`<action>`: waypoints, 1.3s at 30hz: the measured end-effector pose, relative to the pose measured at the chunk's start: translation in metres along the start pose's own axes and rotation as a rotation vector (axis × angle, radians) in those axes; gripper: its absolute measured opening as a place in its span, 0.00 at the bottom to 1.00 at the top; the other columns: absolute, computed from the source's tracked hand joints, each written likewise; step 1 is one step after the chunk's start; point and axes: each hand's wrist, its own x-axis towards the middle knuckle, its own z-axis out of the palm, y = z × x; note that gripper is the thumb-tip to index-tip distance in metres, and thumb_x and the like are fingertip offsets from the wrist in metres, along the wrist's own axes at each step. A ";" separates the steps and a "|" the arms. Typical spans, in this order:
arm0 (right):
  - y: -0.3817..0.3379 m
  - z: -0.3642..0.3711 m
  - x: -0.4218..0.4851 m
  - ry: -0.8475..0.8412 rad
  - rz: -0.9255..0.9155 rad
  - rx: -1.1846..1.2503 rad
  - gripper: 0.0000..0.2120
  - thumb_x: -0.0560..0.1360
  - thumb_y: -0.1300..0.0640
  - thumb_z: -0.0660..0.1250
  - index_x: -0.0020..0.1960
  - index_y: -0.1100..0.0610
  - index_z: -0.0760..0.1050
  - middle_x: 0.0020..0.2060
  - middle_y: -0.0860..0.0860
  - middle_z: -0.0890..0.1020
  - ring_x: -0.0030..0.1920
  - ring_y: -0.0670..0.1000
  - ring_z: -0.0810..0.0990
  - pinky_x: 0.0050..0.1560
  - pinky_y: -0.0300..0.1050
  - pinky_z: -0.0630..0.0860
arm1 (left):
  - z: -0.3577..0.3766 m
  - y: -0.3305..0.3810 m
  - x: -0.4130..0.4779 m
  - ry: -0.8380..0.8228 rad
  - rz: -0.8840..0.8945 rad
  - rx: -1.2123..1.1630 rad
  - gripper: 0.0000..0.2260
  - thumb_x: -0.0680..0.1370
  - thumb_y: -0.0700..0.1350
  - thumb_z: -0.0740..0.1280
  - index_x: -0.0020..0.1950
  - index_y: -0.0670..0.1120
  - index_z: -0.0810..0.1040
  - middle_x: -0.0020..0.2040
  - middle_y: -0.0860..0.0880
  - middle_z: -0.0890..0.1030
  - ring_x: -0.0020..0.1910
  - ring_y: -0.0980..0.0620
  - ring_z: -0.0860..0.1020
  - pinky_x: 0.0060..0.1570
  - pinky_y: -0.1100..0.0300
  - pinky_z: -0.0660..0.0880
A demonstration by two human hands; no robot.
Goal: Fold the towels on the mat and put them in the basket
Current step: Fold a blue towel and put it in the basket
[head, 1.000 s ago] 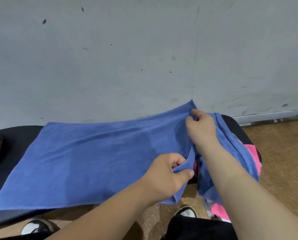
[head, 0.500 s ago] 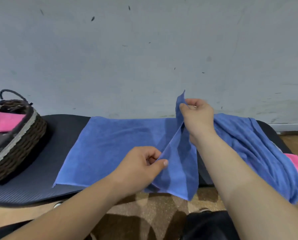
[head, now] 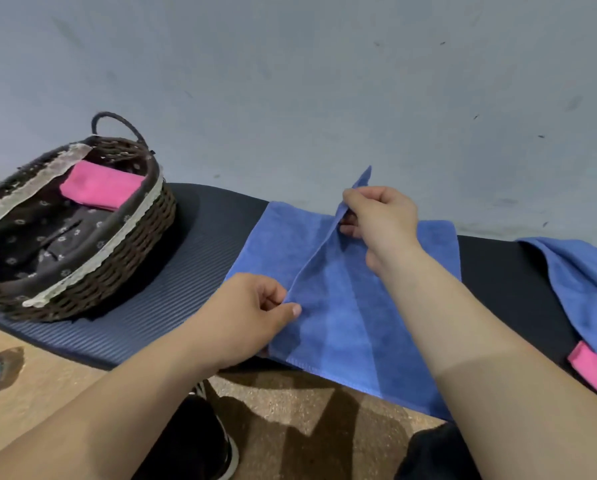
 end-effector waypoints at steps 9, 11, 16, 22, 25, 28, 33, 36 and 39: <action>0.009 0.054 0.000 -0.022 0.072 0.045 0.04 0.76 0.62 0.73 0.48 0.57 0.78 0.41 0.58 0.82 0.38 0.55 0.82 0.45 0.56 0.86 | -0.034 -0.030 0.013 -0.065 -0.008 0.012 0.12 0.79 0.48 0.72 0.44 0.39 0.79 0.32 0.43 0.79 0.26 0.52 0.78 0.29 0.59 0.78; 0.005 0.066 0.002 -0.017 0.043 0.008 0.04 0.75 0.62 0.73 0.48 0.58 0.79 0.40 0.58 0.82 0.37 0.55 0.81 0.44 0.55 0.85 | -0.040 -0.034 0.015 -0.044 -0.011 -0.035 0.13 0.80 0.48 0.70 0.45 0.38 0.78 0.33 0.45 0.76 0.28 0.51 0.77 0.30 0.57 0.80; -0.001 0.093 0.015 -0.019 0.000 -0.169 0.04 0.73 0.66 0.69 0.43 0.58 0.76 0.33 0.56 0.77 0.29 0.54 0.77 0.32 0.46 0.81 | -0.050 -0.045 0.023 0.017 -0.054 -0.050 0.10 0.81 0.47 0.69 0.46 0.40 0.80 0.34 0.45 0.78 0.28 0.50 0.77 0.28 0.56 0.80; 0.033 0.100 0.023 -0.060 0.095 -0.397 0.06 0.72 0.69 0.68 0.40 0.59 0.78 0.33 0.58 0.79 0.30 0.56 0.80 0.38 0.56 0.86 | -0.051 -0.061 0.029 0.064 -0.121 0.178 0.09 0.75 0.48 0.73 0.39 0.44 0.80 0.32 0.44 0.84 0.30 0.45 0.83 0.32 0.50 0.83; 0.030 0.101 0.029 -0.059 0.089 -0.470 0.05 0.72 0.69 0.66 0.42 0.61 0.80 0.32 0.59 0.81 0.27 0.58 0.80 0.38 0.54 0.85 | -0.051 -0.061 0.029 0.083 -0.122 0.227 0.10 0.75 0.49 0.74 0.39 0.44 0.81 0.35 0.44 0.84 0.36 0.45 0.83 0.38 0.51 0.82; 0.015 0.108 0.031 -0.066 0.001 -0.572 0.05 0.71 0.66 0.65 0.39 0.60 0.78 0.28 0.59 0.80 0.26 0.56 0.76 0.33 0.50 0.77 | -0.052 -0.057 0.030 0.085 -0.163 0.181 0.10 0.73 0.49 0.72 0.38 0.43 0.80 0.32 0.45 0.82 0.32 0.44 0.81 0.31 0.54 0.79; 0.012 0.128 0.031 -0.114 -0.094 -0.639 0.06 0.70 0.64 0.65 0.36 0.57 0.76 0.28 0.59 0.80 0.26 0.57 0.78 0.30 0.49 0.77 | -0.053 -0.054 0.028 0.093 -0.223 0.129 0.08 0.71 0.49 0.69 0.34 0.47 0.75 0.29 0.50 0.78 0.28 0.48 0.76 0.28 0.58 0.76; 0.026 0.132 0.032 -0.133 -0.066 -0.662 0.05 0.72 0.63 0.66 0.37 0.58 0.76 0.28 0.57 0.79 0.27 0.57 0.79 0.29 0.49 0.77 | -0.054 -0.060 0.028 0.108 -0.181 0.256 0.07 0.72 0.48 0.70 0.36 0.47 0.77 0.33 0.51 0.82 0.34 0.51 0.80 0.34 0.59 0.77; 0.035 0.127 0.031 -0.172 -0.021 -0.604 0.04 0.74 0.63 0.66 0.43 0.60 0.80 0.33 0.55 0.81 0.31 0.56 0.81 0.27 0.45 0.77 | -0.056 -0.064 0.030 0.120 -0.168 0.313 0.09 0.73 0.50 0.72 0.37 0.47 0.78 0.36 0.51 0.83 0.39 0.52 0.81 0.39 0.56 0.79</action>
